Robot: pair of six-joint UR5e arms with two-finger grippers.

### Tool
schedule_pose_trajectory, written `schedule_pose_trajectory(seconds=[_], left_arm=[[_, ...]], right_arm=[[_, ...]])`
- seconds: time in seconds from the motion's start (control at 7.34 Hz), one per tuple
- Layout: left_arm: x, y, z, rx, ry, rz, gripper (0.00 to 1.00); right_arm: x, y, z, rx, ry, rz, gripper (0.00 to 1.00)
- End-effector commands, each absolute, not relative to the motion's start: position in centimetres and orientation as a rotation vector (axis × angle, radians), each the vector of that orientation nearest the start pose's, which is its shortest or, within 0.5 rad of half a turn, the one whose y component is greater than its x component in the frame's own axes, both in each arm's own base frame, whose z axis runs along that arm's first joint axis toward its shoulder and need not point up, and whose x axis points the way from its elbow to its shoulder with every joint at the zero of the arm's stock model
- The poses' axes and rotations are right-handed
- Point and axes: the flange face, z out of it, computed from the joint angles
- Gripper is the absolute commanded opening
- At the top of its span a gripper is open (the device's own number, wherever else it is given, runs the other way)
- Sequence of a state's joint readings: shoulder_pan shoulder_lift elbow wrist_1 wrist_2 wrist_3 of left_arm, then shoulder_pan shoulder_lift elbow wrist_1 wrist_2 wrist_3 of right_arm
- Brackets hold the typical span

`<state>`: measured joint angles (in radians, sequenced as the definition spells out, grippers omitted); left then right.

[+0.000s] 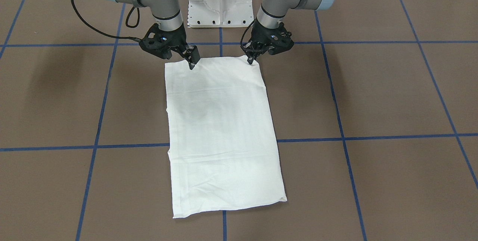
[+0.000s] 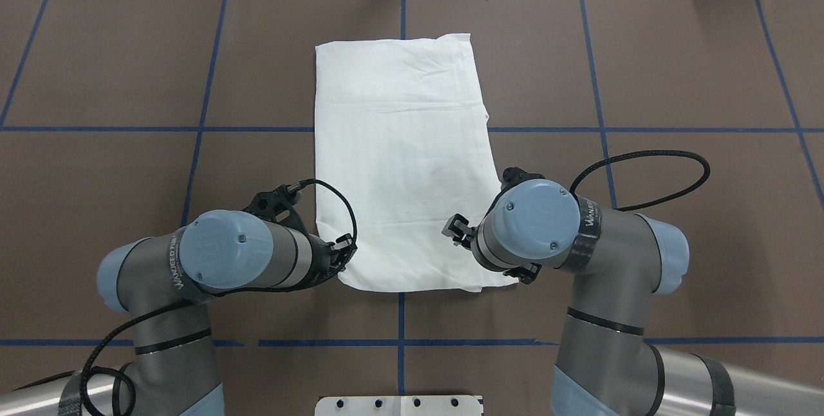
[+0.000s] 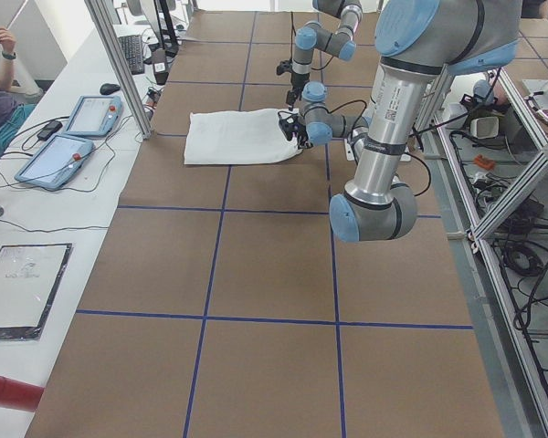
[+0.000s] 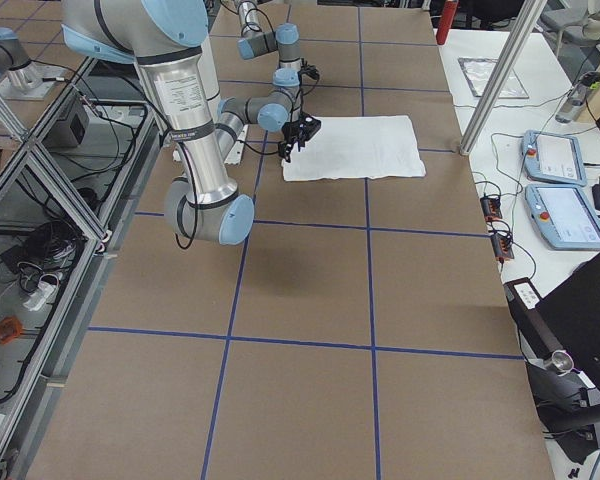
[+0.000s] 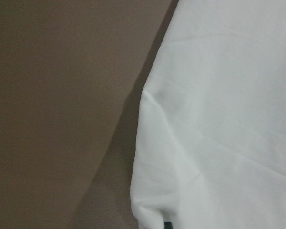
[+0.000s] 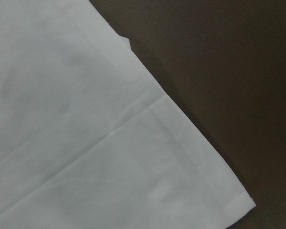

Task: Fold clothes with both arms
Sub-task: 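Hold the shirt's near corners with both grippers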

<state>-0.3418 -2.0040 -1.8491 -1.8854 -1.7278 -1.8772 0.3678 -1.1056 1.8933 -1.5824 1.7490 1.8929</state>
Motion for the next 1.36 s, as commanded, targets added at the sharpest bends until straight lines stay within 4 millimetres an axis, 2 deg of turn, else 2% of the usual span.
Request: schedule_pose_trajectory(seconds=[0.0, 0.41, 0.68, 0.95, 1.23], left_arm=[[53.5, -31.7, 25.7, -0.124, 1.04, -0.512, 0.0], [53.5, -31.8, 25.8, -0.124, 1.039, -0.512, 0.0], [53.5, -31.7, 25.7, -0.128, 1.04, -0.515, 0.0], [53.5, -31.7, 25.8, -0.128, 1.039, -0.515, 0.0], [53.5, -31.7, 25.6, -0.128, 1.042, -0.515, 0.0]], right_arm=[[-54.3, -31.6, 27.1, -0.192, -0.758, 0.629, 1.0], [-55.8, -30.4, 28.3, -0.205, -0.721, 0.627, 1.0], [-56.6, -29.6, 28.5, -0.211, -0.715, 0.626, 1.0], [-57.1, -29.9, 27.5, -0.21, -0.727, 0.627, 1.0], [-57.8, -30.1, 28.4, -0.195, -0.711, 0.63, 1.0]])
